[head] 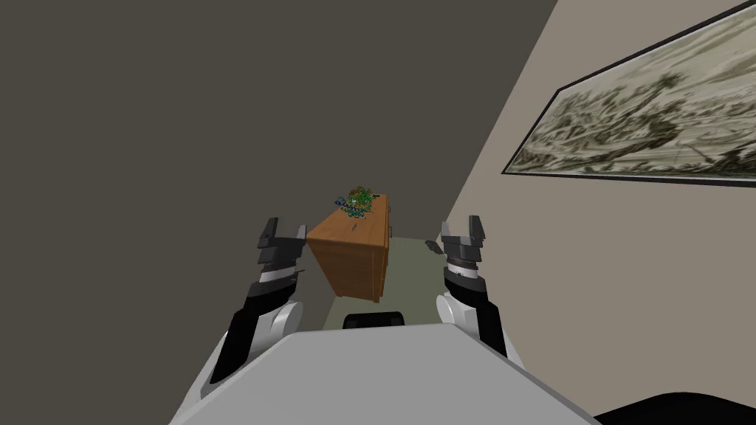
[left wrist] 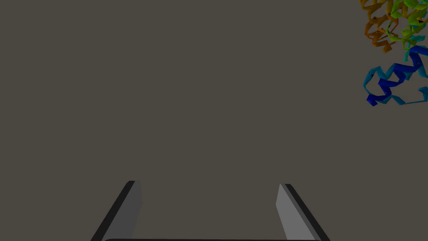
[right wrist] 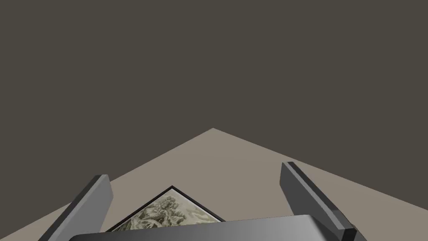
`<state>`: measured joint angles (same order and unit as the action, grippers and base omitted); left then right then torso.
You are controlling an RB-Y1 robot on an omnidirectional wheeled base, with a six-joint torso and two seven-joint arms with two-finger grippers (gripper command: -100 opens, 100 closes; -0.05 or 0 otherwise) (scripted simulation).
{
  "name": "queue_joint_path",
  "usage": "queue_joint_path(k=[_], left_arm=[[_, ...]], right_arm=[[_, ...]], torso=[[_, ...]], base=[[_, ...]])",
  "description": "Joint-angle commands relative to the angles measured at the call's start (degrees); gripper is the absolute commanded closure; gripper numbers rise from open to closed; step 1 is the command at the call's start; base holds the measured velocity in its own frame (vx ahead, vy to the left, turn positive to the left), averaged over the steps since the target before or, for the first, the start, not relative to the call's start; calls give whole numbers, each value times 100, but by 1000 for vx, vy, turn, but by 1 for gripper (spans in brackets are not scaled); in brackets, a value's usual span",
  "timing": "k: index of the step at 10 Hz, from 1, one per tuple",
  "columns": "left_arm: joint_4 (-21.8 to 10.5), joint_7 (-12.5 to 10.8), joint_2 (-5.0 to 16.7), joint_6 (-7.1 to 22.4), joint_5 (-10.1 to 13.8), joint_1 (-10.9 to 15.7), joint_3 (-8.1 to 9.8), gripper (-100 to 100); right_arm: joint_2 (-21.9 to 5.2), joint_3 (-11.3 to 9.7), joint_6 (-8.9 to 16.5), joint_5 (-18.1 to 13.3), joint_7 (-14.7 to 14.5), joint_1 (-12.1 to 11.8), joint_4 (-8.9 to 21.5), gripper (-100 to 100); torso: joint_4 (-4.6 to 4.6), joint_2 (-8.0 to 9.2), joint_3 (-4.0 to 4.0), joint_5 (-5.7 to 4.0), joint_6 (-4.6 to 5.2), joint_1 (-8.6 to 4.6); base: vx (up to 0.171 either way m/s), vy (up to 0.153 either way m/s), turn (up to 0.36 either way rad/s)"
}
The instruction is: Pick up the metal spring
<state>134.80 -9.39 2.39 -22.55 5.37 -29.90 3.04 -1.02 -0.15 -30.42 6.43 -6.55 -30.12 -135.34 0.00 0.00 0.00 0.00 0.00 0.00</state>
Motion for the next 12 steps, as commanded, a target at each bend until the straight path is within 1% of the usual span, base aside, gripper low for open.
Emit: queue_joint_path(k=[1,3,4,5,7,8,9,10,11,12], left_arm=[[-174,-96,227,185,30,236,81,-100],[-425,-232,396,448,77,559,204,-100],[-584,-317,470,613,109,796,285,-100],[-584,-317,470,613,109,809,285,-100],[-956,-520,595,956,185,1210,483,-100],[-956,-520,595,1005,185,1348,483,-100],[-1167,-637,648,1228,230,1568,597,-100],[-1167,-637,648,1228,230,1658,597,-100],[-1392,-762,696,1463,278,1878,720,-100],[-1392,-762,696,1469,278,1991,720,-100]], right_arm=[[0,0,0,0,0,0,0,0],[0,0,0,0,0,0,0,0],[1,0,0,0,0,0,0,0],[1,-1,0,0,0,0,0,0],[0,0,0,0,0,0,0,0],[1,0,0,0,0,0,0,0],[0,0,0,0,0,0,0,0],[1,0,0,0,0,0,0,0],[0,0,0,0,0,0,0,0],[1,0,0,0,0,0,0,0]], torso=[[0,0,0,0,0,0],[0,-1,-1,-3,1,-15],[0,-2,-1,-4,1,-19],[0,0,0,-5,0,-25],[0,1,1,-4,0,-16],[0,-1,0,-5,0,-21],[0,-1,-1,-5,1,-21],[0,2,1,-5,0,-20],[1,2,1,-5,1,-19],[0,-1,-1,-5,0,-21]], base=[[-4,-23,48],[-5,-54,54],[-10,-74,47],[-13,-54,27],[-10,-50,61],[-6,-57,38],[-20,-56,61],[-14,-49,30],[-6,-57,54],[-4,-53,36]])
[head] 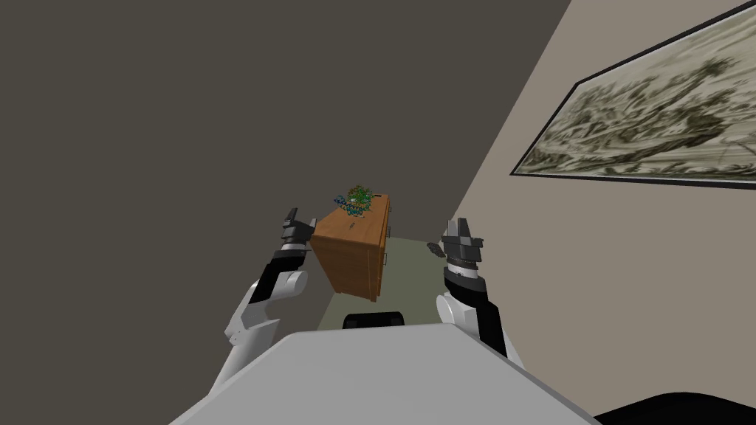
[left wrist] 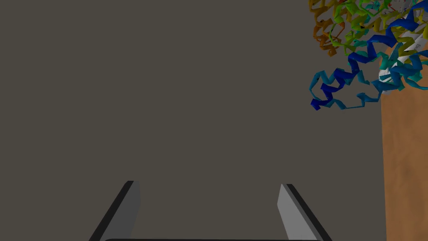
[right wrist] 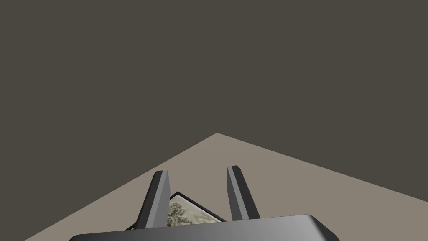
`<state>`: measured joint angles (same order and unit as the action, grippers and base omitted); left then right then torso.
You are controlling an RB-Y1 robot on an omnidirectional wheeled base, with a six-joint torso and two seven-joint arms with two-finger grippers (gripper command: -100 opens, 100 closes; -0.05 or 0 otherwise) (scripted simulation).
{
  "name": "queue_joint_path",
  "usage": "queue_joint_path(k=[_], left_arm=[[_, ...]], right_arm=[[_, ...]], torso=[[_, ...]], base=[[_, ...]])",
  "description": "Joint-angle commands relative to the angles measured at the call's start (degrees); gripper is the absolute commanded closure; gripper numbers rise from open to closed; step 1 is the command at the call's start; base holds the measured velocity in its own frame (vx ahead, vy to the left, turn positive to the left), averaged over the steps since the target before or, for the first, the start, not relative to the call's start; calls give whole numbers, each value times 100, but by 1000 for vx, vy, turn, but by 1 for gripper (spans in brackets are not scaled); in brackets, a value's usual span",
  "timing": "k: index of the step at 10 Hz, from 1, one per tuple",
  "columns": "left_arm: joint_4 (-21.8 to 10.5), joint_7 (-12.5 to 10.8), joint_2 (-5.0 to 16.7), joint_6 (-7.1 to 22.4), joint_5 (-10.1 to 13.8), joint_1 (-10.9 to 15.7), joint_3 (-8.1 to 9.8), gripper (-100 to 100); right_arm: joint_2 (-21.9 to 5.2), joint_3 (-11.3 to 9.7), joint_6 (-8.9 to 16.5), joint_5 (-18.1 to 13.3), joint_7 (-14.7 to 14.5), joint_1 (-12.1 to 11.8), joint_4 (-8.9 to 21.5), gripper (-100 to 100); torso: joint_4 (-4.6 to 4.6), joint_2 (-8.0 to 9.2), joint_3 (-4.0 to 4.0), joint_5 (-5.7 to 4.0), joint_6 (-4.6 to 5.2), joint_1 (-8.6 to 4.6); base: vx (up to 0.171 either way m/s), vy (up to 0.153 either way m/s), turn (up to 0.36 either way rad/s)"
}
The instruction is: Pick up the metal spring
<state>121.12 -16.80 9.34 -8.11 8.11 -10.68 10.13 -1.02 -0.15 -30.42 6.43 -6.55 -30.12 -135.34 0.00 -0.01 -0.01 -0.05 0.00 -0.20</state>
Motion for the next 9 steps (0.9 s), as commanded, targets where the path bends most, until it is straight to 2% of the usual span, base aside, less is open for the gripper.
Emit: queue_joint_path(k=[1,2,3,4,5,7,8,9], left_arm=[[-263,-154,46,282,56,286,141,-100],[-263,-154,46,282,56,422,141,-100],[-515,-294,90,460,108,589,275,-100],[-515,-294,90,553,108,774,275,-100],[-761,-439,131,755,161,951,413,-100],[-780,-439,131,836,161,1174,413,-100],[-1057,-590,170,1048,214,1380,551,-100],[-1057,-590,170,1132,214,1520,551,-100]], right_arm=[[0,0,0,0,0,0,0,0],[0,0,0,0,0,0,0,0],[0,0,0,0,0,0,0,0],[0,0,0,0,0,0,0,0],[0,0,0,0,0,0,0,0],[0,0,0,0,0,0,0,0],[0,0,0,0,0,0,0,0],[0,0,0,0,0,0,0,0]], torso=[[0,0,0,0,0,0],[0,1,0,0,-1,-1],[1,2,1,-1,1,-1],[0,1,1,0,-1,-2],[1,3,2,-1,1,-1],[0,0,0,-1,1,-5],[0,-1,0,1,1,6],[0,1,0,1,-2,3]], base=[[-10,-60,87],[-12,-53,34],[-11,-60,60],[-17,-53,39],[-10,-69,80],[-5,-48,15],[-9,-47,66],[-9,-48,49]])
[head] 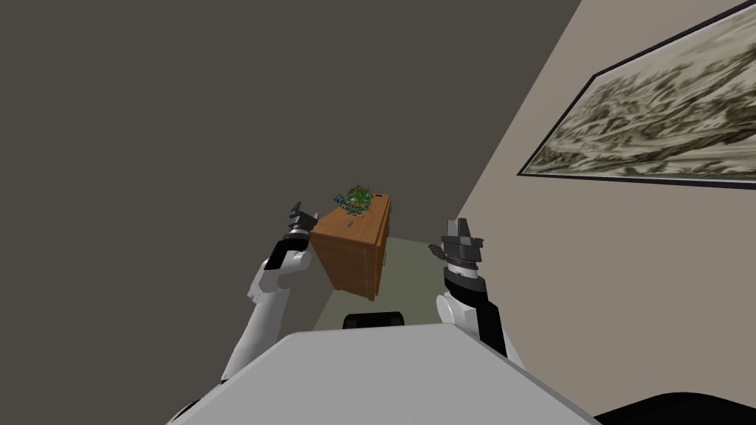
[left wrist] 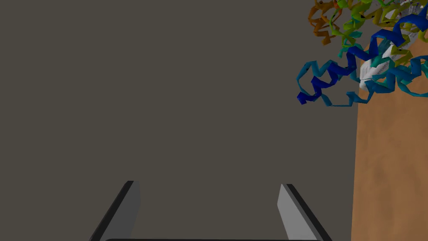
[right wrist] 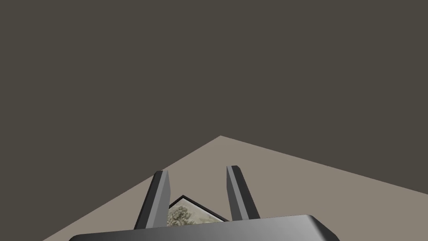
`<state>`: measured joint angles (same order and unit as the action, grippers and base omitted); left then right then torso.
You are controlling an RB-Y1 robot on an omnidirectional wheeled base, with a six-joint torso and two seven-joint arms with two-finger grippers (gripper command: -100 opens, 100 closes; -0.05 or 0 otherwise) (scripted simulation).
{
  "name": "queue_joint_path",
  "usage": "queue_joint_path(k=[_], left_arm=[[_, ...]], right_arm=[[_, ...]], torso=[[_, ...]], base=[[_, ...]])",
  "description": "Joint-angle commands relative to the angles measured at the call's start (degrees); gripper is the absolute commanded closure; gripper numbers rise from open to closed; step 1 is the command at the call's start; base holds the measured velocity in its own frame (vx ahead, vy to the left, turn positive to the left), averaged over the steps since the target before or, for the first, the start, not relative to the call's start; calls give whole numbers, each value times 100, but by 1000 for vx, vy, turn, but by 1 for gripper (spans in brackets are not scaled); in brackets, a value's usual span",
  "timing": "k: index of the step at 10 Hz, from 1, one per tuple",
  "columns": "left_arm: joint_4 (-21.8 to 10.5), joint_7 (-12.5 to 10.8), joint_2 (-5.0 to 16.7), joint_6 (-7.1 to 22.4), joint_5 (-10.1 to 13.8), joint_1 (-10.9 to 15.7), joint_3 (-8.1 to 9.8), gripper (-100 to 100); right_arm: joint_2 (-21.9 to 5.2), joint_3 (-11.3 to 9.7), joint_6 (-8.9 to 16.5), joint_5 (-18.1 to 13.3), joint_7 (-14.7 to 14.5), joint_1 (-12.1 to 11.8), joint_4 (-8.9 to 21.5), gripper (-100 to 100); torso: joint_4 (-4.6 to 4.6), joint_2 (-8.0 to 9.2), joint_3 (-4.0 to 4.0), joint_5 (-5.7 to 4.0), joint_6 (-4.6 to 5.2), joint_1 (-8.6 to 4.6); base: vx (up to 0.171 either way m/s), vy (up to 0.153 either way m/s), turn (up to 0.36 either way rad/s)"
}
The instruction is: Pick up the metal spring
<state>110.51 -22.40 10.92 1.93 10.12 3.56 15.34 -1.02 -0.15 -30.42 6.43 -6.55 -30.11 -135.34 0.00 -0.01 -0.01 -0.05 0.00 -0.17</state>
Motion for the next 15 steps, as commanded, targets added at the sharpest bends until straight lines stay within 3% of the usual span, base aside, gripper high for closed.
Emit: queue_joint_path(k=[1,3,4,5,8,10,11,14,15], left_arm=[[-285,-186,50,286,64,286,168,-100],[-285,-186,50,438,64,540,168,-100],[-585,-347,88,656,114,769,300,-100],[-585,-347,88,759,114,918,300,-100],[-1142,-679,174,1282,201,1507,546,-100],[-1222,-679,174,1433,201,1737,546,-100],[-1516,-848,223,1651,237,1972,654,-100],[-1906,-1019,276,2123,266,2499,751,-100],[-2138,-1189,334,2281,289,2688,835,-100]], right_arm=[[0,0,0,0,0,0,0,0],[0,0,0,0,0,0,0,0],[0,0,0,0,0,0,0,0],[0,0,0,0,0,0,0,0],[0,0,0,0,0,0,0,0],[0,0,0,0,0,0,0,0],[0,0,0,0,0,0,0,0],[0,0,0,0,0,0,0,0],[0,0,0,0,0,0,0,0]], torso=[[0,0,0,0,0,0],[0,1,1,-1,0,-3],[0,-1,0,1,0,4],[-1,-1,-1,1,-2,-1],[-1,-1,-1,-2,0,-8],[0,-1,-1,-1,0,-3],[-1,-2,-1,2,-1,8],[-2,-5,-3,0,-1,-2],[-2,-4,-3,0,0,-1]], base=[[-15,-55,68],[-7,-42,18],[-3,-48,59],[-5,-52,51],[-8,-71,50],[-3,-33,18],[-1,-40,53],[3,-48,36],[-5,-51,42]])
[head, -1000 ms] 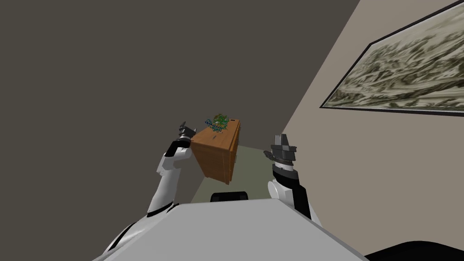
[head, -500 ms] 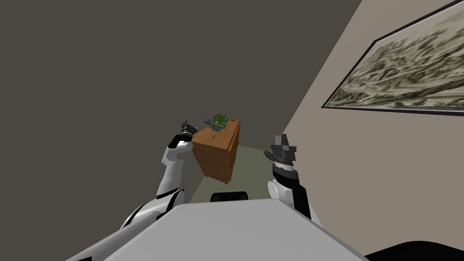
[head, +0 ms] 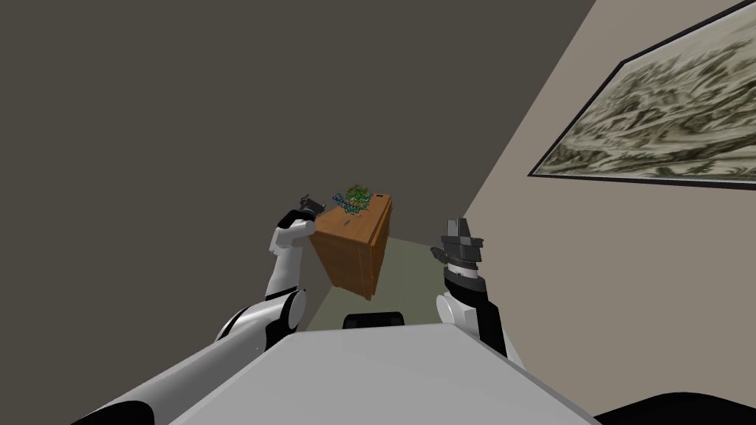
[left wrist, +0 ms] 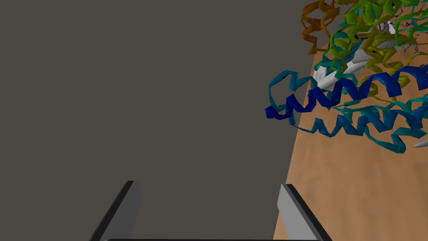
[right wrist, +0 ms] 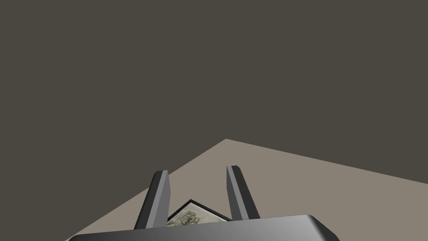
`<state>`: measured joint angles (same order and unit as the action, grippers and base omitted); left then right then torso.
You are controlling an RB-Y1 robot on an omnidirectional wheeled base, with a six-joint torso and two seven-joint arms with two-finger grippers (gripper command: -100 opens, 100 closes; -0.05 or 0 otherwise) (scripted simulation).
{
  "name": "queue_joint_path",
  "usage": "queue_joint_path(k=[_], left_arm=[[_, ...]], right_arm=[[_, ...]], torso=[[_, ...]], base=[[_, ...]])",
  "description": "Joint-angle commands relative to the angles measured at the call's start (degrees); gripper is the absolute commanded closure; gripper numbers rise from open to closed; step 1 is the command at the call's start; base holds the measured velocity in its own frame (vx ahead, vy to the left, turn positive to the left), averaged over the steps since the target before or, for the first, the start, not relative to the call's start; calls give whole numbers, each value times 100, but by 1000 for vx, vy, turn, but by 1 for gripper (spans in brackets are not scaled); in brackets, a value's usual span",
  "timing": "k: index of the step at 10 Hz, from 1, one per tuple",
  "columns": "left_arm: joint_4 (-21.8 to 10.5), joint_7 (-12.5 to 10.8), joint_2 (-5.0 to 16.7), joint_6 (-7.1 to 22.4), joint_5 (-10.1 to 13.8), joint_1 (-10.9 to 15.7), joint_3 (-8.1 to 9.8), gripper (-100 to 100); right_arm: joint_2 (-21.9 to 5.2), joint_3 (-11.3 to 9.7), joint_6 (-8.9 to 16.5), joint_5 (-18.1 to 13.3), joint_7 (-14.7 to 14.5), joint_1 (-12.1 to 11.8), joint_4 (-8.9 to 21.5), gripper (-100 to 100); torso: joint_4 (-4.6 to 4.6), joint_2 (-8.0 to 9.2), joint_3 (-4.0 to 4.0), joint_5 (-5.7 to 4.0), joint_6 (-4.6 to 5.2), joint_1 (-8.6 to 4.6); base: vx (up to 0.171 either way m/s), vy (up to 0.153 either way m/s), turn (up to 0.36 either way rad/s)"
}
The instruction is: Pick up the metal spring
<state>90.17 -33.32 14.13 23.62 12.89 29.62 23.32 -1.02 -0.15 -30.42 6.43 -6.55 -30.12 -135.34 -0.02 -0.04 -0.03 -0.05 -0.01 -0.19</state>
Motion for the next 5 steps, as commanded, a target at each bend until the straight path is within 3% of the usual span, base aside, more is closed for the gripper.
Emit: queue_joint_path(k=[1,2,5], left_arm=[[-231,-96,12,286,13,256,37,-100],[-231,-96,12,336,13,256,37,-100],[-791,-434,147,886,39,805,167,-100]], right_arm=[[0,0,0,0,0,0,0,0],[0,0,0,0,0,0,0,0],[0,0,0,0,0,0,0,0]], torso=[[0,0,0,0,0,0],[0,0,0,1,0,4],[-1,-4,-2,2,0,7]], base=[[1,-41,25],[4,-18,-2],[9,-38,26]])
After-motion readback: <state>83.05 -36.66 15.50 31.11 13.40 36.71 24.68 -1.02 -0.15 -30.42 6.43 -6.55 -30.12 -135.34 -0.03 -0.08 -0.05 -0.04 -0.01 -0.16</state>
